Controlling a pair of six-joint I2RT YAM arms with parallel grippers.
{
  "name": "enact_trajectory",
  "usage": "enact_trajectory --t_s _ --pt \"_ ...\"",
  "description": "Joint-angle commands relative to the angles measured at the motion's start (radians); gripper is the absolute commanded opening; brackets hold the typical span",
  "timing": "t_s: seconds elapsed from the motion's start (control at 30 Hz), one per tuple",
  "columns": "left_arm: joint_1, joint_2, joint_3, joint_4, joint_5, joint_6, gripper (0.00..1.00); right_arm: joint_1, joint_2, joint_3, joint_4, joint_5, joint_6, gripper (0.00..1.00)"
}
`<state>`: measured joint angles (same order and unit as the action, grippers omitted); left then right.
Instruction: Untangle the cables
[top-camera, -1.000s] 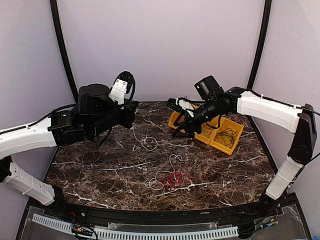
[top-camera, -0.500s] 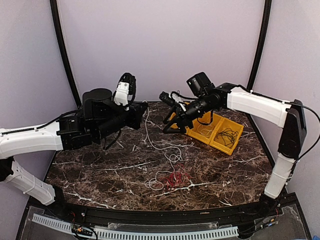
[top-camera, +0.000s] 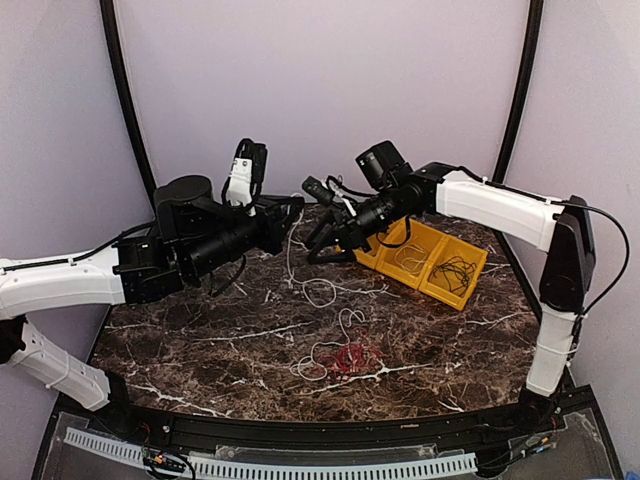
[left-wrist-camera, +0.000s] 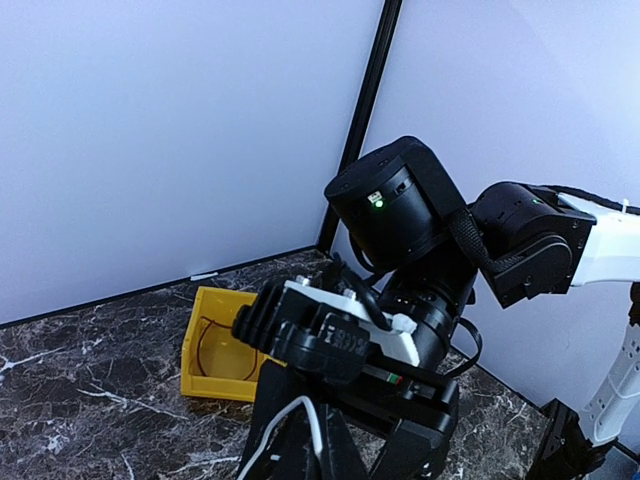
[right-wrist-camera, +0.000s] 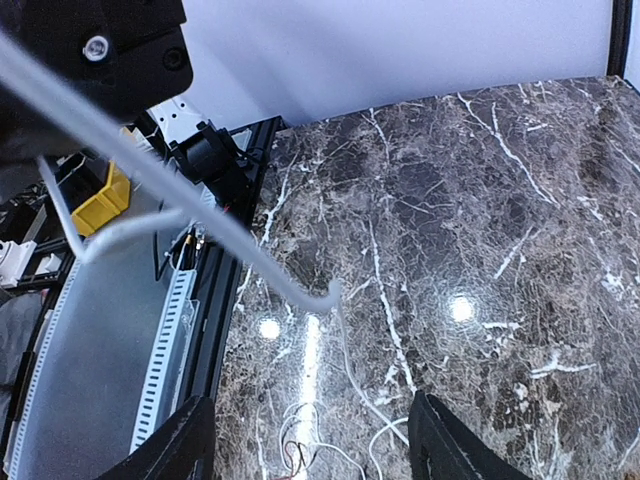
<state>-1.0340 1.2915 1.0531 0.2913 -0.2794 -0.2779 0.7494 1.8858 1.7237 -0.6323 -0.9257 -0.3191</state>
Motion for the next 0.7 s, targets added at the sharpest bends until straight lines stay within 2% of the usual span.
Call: enact_trajectory --t_s 0.0,0.23,0.33,0.43,0.53,0.67 --pt "0.006 -0.037 -0.017 0.066 0.045 -0.025 0.0 0.02 0.03 0.042 0.023 -0.063 0.038 0.68" --pt "0.006 -0.041 -0.018 0.106 0.09 -0.061 0.0 0.025 0.045 0.045 0.037 -0.072 0.051 0.67" --pt "0.006 -0.039 -0.017 0.109 0.089 -0.061 0.0 0.025 0.045 0.041 0.037 -0.1 0.047 0.55" --pt "0.006 -0.037 -0.018 0.106 0.088 -0.064 0.0 0.025 0.043 0.029 0.042 -0.124 0.047 0.37" --pt "0.006 -0.037 -0.023 0.104 0.092 -0.068 0.0 0.025 0.045 0.022 0.039 -0.147 0.038 0.01" --pt "0.006 -0.044 -0.027 0.088 0.079 -0.06 0.0 0.017 0.044 0.013 0.025 -0.136 0.025 0.0"
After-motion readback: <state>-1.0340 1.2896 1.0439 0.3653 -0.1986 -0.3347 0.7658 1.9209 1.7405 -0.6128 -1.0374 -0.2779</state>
